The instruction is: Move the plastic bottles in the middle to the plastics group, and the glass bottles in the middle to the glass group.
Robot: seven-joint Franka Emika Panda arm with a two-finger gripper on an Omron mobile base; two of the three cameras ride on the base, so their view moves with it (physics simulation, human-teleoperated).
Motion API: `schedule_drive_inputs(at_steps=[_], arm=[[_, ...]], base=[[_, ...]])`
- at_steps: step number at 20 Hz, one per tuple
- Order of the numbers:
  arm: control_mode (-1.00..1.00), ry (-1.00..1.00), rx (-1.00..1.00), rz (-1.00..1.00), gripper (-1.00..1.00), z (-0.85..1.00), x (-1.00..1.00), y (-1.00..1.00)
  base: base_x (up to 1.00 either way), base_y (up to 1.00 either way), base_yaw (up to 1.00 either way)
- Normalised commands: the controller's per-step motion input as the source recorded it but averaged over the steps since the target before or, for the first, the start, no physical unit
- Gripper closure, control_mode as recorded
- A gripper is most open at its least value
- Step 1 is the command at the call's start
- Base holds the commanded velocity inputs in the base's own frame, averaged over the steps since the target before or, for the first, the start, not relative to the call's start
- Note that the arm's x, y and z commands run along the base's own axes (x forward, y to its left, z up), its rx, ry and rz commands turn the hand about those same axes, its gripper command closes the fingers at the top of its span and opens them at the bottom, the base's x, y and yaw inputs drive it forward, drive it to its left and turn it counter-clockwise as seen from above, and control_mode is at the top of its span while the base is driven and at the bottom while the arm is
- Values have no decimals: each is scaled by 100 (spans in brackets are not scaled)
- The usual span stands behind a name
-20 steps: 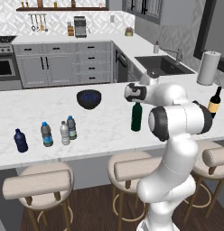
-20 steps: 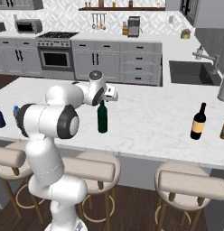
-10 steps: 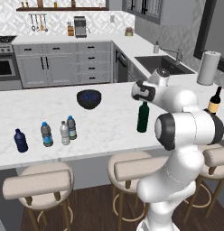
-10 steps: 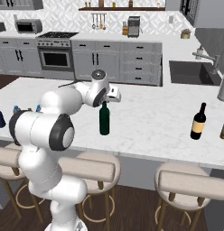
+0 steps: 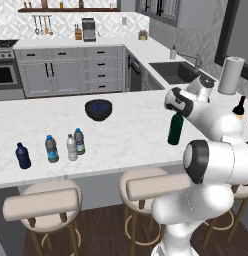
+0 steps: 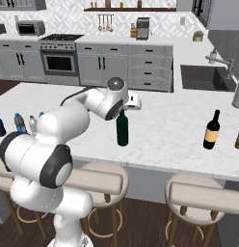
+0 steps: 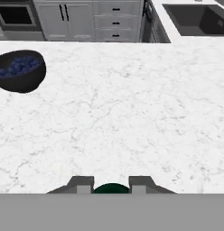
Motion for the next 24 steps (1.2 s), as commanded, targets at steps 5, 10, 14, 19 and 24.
schedule_drive_inputs(at_steps=[5, 10, 14, 19, 24], arm=[[-100, -4, 0, 0, 100, 17, -41, -88], [-100, 0, 0, 0, 100, 11, -9, -91], [-100, 5, 0, 0, 100, 5, 0, -90], [-100, 6, -2, 0, 100, 2, 3, -81], [-100, 7, -5, 0, 100, 0, 6, -70]], base=[[0, 0, 0], [0, 0, 0], [0, 0, 0], [0, 0, 0], [0, 0, 0]])
